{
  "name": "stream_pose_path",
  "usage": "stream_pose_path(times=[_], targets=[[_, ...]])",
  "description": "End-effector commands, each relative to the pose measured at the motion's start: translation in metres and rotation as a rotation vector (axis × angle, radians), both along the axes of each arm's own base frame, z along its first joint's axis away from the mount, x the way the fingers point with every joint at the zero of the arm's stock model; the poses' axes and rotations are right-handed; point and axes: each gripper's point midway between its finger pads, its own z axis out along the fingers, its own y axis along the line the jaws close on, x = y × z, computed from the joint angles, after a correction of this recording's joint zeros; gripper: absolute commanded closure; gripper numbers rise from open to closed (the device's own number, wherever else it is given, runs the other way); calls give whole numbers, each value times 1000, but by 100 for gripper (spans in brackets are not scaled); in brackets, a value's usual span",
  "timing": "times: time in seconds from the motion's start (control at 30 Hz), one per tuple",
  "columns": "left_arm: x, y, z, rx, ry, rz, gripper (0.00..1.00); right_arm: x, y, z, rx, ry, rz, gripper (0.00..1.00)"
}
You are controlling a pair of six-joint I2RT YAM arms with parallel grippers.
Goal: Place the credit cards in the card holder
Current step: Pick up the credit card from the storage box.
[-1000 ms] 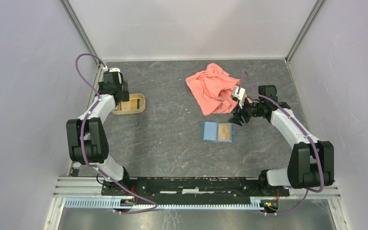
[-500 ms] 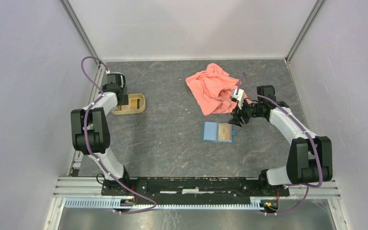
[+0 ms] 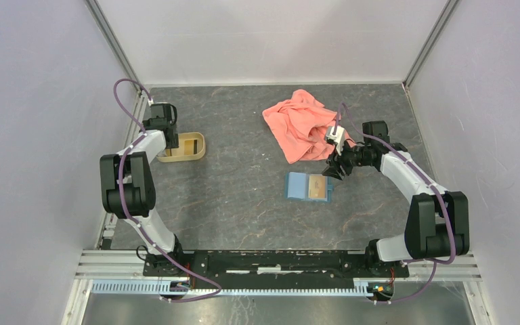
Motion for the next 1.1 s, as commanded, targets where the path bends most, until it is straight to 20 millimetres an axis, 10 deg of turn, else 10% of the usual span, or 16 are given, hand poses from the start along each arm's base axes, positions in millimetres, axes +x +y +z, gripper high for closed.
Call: stream_pose_path(times=[0.0, 1.07], targets=[[9, 7, 12, 12, -49, 46, 31, 1, 1, 1, 3, -4, 12, 44], [8, 7, 38, 2, -123, 65, 63, 1, -1, -1, -9, 1, 10, 44]])
